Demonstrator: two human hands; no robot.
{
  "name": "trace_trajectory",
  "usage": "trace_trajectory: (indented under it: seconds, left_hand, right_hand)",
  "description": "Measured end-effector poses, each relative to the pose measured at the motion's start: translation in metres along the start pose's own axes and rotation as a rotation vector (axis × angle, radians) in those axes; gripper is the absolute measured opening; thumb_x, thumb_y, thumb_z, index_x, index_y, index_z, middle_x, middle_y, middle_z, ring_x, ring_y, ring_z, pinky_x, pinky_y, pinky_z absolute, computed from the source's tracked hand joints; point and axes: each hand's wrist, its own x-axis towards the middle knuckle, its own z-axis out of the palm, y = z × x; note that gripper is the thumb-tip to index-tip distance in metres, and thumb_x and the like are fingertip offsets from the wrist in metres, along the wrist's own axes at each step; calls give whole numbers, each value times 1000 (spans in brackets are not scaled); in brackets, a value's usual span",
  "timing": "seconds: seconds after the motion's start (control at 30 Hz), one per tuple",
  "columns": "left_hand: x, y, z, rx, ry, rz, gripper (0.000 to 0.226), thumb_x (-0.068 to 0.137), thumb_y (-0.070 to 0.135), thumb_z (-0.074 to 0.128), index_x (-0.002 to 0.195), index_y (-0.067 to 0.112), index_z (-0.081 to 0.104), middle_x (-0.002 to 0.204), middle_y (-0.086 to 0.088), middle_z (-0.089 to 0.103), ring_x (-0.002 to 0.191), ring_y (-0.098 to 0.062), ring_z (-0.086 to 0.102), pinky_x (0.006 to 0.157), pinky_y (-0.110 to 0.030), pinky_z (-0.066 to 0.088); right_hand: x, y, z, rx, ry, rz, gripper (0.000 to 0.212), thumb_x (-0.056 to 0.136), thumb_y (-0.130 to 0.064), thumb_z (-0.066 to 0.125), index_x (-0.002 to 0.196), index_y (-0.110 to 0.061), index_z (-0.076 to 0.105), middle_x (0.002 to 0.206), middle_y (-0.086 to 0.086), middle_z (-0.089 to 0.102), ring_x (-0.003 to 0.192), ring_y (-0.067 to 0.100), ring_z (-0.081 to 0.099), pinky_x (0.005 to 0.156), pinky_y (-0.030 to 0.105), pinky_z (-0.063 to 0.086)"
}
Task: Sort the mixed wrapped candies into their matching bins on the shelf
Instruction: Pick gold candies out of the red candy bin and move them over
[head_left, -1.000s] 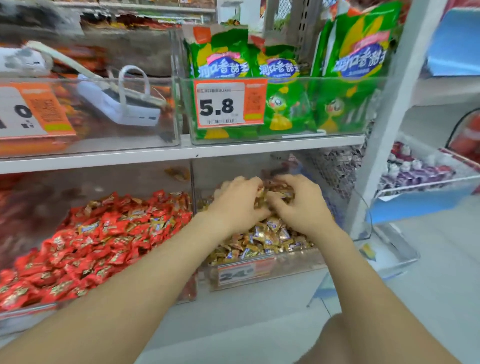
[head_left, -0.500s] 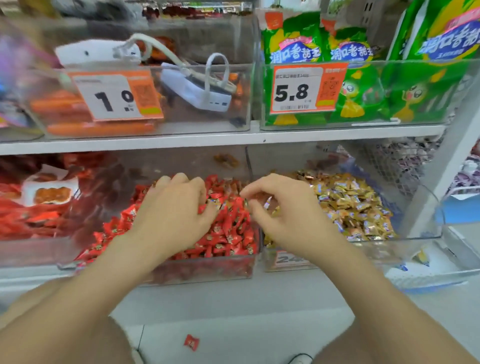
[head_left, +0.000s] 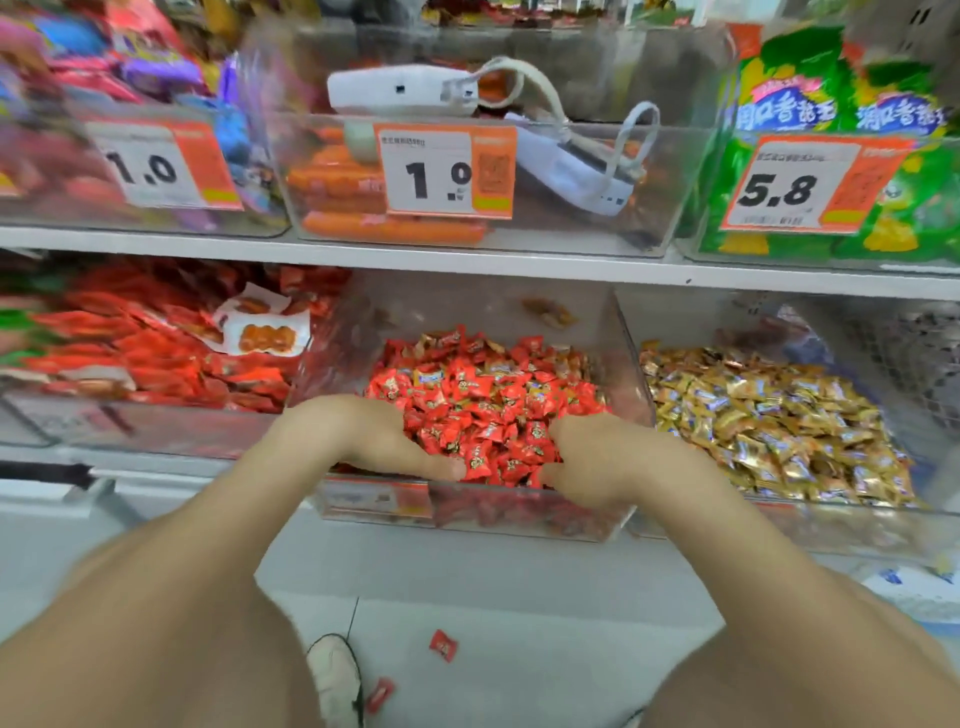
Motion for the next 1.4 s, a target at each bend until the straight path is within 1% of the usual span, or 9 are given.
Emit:
trace_trajectory:
  seconds: [0.17,0.4,0.57,0.73,0.87,0.97,1.03,1.13,1.4]
  left_hand:
    - [17,3,-7,-55,-93,-11,118,60,90,73,144,10,53,150,-3,53,134,-27,52,113,-40,44]
    - [49,18,12,-455,8,8,48,67,25,95,94,5,61,73,-6,66,59,-21,63,56,-29,59]
    - [65,16,17,-1075,29,14,52,67,-5,92,109,-1,61,100,-13,66,82,-23,74,70,-43,66]
    - [70,12,5,-1436,83,114,50,70,-7,91,115,0,72,111,-17,77,92,-24,78,70,-43,66]
    - [81,3,-7,-1536,329,138,91,56,17,104,130,2,53,123,-17,71,89,-24,79,69,-45,66]
    - [80,-1,-11,-1154,432,101,130,43,56,102,151,27,36,159,-10,39,127,-26,64,89,-45,63]
    - [72,-4,-11,-856,462,141,121,64,48,97,160,28,26,168,-4,12,143,-31,43,108,-37,47]
    - [56,-12,-6,-567,490,220,82,80,29,87,149,31,44,155,1,15,122,-29,55,90,-29,52]
    - [22,-10,17,-150,416,-38,65,77,55,85,108,10,49,117,-13,55,99,-33,57,80,-35,48]
  right_hand:
    - [23,5,8,251,-213,74,82,99,-38,50,168,-22,8,161,12,47,141,35,50,114,46,46]
    - [38,-15,14,924,-161,164,116,80,-17,74,166,-30,-1,142,10,50,125,35,61,85,44,64]
    - [68,-28,19,1471,-7,176,98,69,-6,72,152,-23,23,114,16,68,87,30,74,68,49,65]
    - [77,-21,-6,1795,66,134,67,86,2,72,141,-15,37,123,19,64,104,33,72,82,53,65]
    - [78,-18,-23,1932,64,63,62,81,2,76,138,-2,52,136,22,61,110,34,69,76,51,65]
    - [72,-15,-31,1990,54,-38,32,75,8,60,105,-3,62,141,23,56,122,40,66,85,58,63]
    - [67,-13,-32,1896,69,-93,56,70,12,51,122,-9,56,130,23,58,102,27,74,92,59,61]
    - [60,-7,-26,1367,183,-98,97,87,15,48,159,-44,23,118,10,55,75,15,75,89,49,64]
    - [42,-1,1,214,580,-14,48,87,-16,69,130,-32,56,105,4,59,96,38,64,81,43,55]
